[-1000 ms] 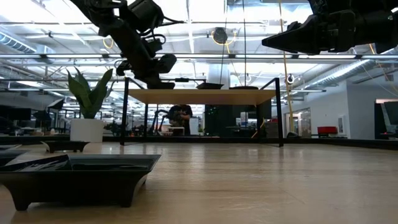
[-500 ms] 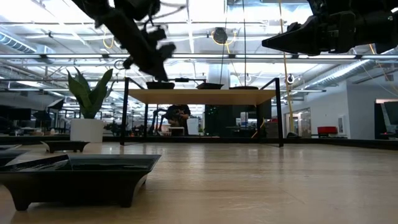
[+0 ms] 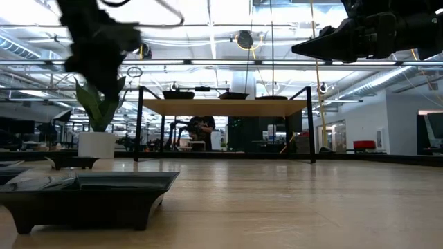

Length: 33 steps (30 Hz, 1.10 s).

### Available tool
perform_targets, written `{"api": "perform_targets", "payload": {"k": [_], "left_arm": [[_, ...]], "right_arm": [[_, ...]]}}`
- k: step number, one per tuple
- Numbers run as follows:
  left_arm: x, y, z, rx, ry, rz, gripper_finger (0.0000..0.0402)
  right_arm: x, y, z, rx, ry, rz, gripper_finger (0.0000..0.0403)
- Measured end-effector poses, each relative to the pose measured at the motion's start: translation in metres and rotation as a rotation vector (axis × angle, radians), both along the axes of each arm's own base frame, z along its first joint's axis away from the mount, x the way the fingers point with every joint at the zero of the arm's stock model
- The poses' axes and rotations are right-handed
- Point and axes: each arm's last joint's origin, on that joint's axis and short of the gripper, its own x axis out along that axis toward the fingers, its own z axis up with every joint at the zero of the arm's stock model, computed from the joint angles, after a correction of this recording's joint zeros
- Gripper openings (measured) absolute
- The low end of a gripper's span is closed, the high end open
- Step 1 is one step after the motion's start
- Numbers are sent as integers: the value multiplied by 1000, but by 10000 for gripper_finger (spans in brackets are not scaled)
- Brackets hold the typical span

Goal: Pick & Place Mini shaped plates
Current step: Stack the black square plate on top of the other black square plate on the shelf

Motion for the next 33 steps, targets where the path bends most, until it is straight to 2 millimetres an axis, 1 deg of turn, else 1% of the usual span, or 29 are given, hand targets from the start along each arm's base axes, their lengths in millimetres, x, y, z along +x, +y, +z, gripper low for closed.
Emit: {"api": "perform_targets", "payload": {"k": [3,7,12,15,18,22,26,33], "left_arm": [[-6,-16,-11,-32,61,37,116],[-17,-27,-30,-42,120,63,156],[-34,-26,-59,-57,161,118,184],[-42,-22,-76,-84,183,136,186],[-45,-18,-86,-93,169,151,186],[-46,-14,-94,-101,158,155,186],[-45,-13,-94,-109,153,144,186],[-42,-13,-94,-73,132,50,186]], "right_arm": [[0,0,1,4,-7,0,132],[0,0,1,4,-7,0,132],[0,0,1,3,-7,0,132],[0,0,1,2,-9,0,132],[0,0,1,2,-13,0,132],[0,0,1,2,-14,0,132],[0,0,1,2,-14,0,132],[0,0,1,2,-14,0,132]]}}
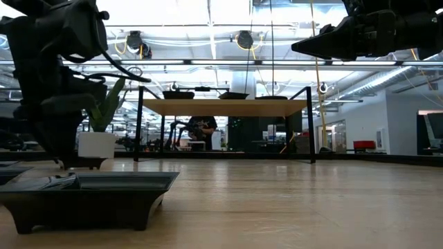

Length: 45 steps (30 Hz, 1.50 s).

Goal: Pick & Place Mini shaped plates
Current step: Stack the black square plate on top of the other black square plate on the shelf

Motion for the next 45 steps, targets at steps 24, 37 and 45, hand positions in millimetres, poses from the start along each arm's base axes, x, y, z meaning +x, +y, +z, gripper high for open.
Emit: {"api": "perform_targets", "payload": {"k": [24,37,45], "left_arm": [[1,0,0,2,0,-33,127],[9,-2,3,-15,-79,-30,16],[29,-7,28,37,-170,-115,10]], "right_arm": [[0,0,0,0,1,0,132],[0,0,0,0,1,0,132],[0,0,0,0,1,1,132]]}}
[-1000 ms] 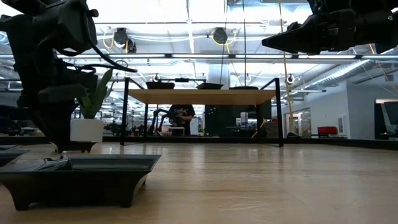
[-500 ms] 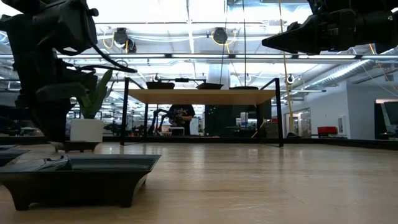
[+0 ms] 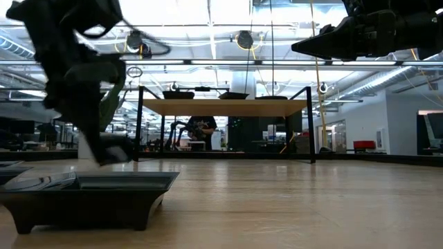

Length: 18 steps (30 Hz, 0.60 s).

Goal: Pick & Place Mini shaped plates
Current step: Stack the black square plate on top of the other black square plate on the shelf

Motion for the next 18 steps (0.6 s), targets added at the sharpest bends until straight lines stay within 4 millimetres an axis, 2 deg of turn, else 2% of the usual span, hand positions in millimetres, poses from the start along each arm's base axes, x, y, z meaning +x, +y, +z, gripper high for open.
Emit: {"api": "perform_targets", "payload": {"k": [4,10,14,18], "left_arm": [[15,-2,22,89,-83,-37,4],[38,-2,65,326,-232,-101,4],[50,-3,89,507,-316,-156,4],[59,3,103,640,-346,-178,3]], "right_arm": [[0,0,0,19,-3,1,132],[4,1,-1,40,-26,0,132],[13,1,-5,44,-44,-16,140],[29,6,1,29,-37,-62,163]]}}
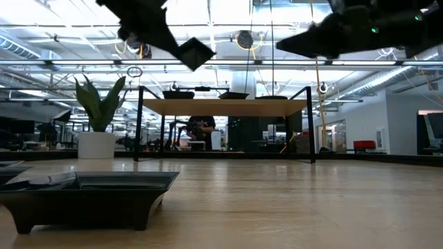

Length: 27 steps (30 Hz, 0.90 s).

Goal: Pick & Place Mini shaped plates
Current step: Stack the black square plate on top of the other black square plate on the shelf

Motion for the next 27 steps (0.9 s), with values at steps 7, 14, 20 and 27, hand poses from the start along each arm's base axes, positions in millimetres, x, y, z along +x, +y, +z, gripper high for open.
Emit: {"api": "perform_targets", "payload": {"k": [7,14,20,27], "left_arm": [[24,14,-4,173,58,-38,2],[48,12,-19,328,119,-124,2],[54,3,-24,380,136,-168,2],[54,-3,-24,379,121,-180,2]], "right_arm": [[37,6,18,-97,3,-109,200],[64,-3,12,-148,62,-172,198],[76,-9,3,-123,89,-197,181],[77,-10,1,-103,92,-202,144]]}}
